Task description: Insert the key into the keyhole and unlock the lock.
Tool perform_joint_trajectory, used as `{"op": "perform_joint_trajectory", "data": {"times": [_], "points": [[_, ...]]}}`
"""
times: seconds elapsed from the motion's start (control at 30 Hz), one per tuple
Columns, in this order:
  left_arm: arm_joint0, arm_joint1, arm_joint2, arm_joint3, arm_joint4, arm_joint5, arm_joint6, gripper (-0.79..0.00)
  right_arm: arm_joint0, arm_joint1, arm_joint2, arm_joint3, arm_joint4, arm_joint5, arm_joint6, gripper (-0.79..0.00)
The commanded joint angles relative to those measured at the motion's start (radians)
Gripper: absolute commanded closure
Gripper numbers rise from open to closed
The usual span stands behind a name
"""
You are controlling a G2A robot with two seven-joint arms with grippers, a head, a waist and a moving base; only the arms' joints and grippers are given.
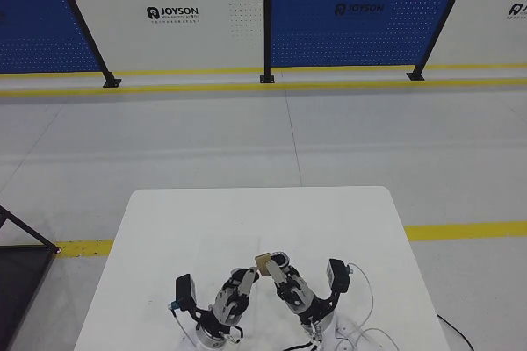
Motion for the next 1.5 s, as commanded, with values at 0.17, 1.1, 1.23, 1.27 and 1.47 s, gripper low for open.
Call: {"op": "perform_joint_trajectory", "data": {"times": [0.17,1.1,1.23,1.27,1.47], "points": [[-0.008,0.004,0.007,0.034,0.095,0.079,0.079,0.000,-0.023,0.014,0.029,-0.032,0.017,0.005,0.084,0.000],[-0.005,0.016,0.005,0.033,0.299,0.428,0.141,0.000,-0.075,0.039,0.066,-0.113,0.081,0.068,0.245,0.000],[-0.004,0.017,0.002,0.022,0.344,0.512,0.142,0.000,-0.079,0.041,0.068,-0.117,0.080,0.071,0.249,0.000],[-0.003,0.017,0.002,0.019,0.355,0.532,0.144,0.000,-0.080,0.042,0.068,-0.119,0.079,0.071,0.251,0.000],[0.002,0.019,0.001,0.006,0.408,0.626,0.150,0.000,-0.084,0.044,0.069,-0.123,0.081,0.072,0.253,0.000]]}}
